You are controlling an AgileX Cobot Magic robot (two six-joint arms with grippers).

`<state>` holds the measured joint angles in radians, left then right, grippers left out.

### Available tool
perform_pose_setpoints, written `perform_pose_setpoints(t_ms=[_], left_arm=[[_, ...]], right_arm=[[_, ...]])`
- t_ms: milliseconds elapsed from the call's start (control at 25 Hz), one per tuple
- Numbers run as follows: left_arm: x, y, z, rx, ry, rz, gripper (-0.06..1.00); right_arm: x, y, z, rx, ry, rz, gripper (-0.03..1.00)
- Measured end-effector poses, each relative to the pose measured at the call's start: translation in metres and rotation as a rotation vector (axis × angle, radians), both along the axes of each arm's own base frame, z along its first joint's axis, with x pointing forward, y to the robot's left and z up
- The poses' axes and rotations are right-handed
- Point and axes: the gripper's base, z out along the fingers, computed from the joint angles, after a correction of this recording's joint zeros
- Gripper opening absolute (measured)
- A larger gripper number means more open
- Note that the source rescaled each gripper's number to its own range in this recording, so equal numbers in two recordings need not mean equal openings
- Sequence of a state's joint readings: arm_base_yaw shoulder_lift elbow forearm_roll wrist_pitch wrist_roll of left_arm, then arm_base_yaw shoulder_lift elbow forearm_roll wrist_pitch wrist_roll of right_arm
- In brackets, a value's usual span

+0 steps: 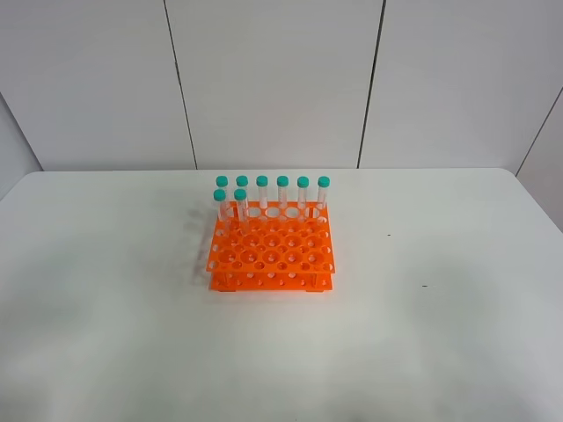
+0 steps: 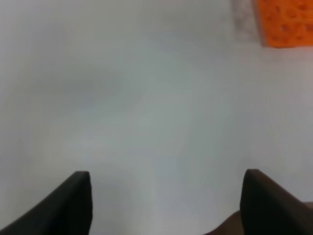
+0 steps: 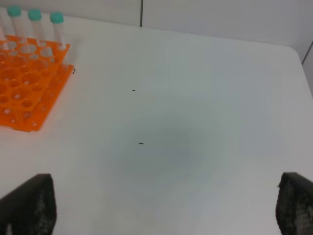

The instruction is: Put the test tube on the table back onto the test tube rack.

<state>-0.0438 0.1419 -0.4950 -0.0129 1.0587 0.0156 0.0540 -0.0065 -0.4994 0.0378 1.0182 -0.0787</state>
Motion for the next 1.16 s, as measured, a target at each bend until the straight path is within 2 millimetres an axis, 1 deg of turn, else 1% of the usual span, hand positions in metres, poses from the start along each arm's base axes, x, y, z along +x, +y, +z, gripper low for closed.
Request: perform_pose_setpoints(t_ms=[280, 520, 1160], left_arm=[[-0.002, 0.0, 0.0, -0.001, -0.016, -0.003, 1.0], [-0.02, 0.001, 0.0, -0.006, -0.142, -0.003, 1.0], [-0.021, 0.001, 0.0, -0.007, -0.144, -0.003, 1.0]], right_arm=[[0.0, 0.0, 0.0, 0.0, 0.0, 0.0, 1.0], [0.0, 0.0, 0.0, 0.0, 0.0, 0.0, 1.0], [0.0, 0.0, 0.0, 0.0, 0.0, 0.0, 1.0]])
